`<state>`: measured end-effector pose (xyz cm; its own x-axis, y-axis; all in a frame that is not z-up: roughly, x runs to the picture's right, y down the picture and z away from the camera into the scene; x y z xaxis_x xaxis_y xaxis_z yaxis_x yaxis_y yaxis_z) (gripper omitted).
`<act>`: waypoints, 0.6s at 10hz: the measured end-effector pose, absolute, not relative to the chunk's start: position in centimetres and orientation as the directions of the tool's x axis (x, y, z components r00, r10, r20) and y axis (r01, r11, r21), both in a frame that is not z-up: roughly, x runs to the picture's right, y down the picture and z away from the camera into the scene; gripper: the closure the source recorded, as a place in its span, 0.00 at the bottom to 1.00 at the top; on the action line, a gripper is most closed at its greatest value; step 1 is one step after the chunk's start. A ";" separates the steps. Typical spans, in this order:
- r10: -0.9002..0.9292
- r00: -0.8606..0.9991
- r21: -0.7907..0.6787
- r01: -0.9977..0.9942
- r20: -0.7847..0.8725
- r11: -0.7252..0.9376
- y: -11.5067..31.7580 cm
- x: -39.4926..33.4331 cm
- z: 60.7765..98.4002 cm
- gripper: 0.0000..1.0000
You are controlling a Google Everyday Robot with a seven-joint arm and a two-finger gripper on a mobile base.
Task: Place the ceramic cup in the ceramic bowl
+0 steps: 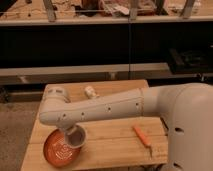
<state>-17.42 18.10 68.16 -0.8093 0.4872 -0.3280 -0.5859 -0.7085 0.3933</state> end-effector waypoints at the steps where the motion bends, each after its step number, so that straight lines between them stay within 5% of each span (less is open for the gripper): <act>1: 0.487 -0.810 0.394 -0.585 -0.327 -0.708 18.1 -17.4 68.1 0.78; 6: 0.485 -0.812 0.399 -0.582 -0.324 -0.708 18.2 -17.4 68.1 0.78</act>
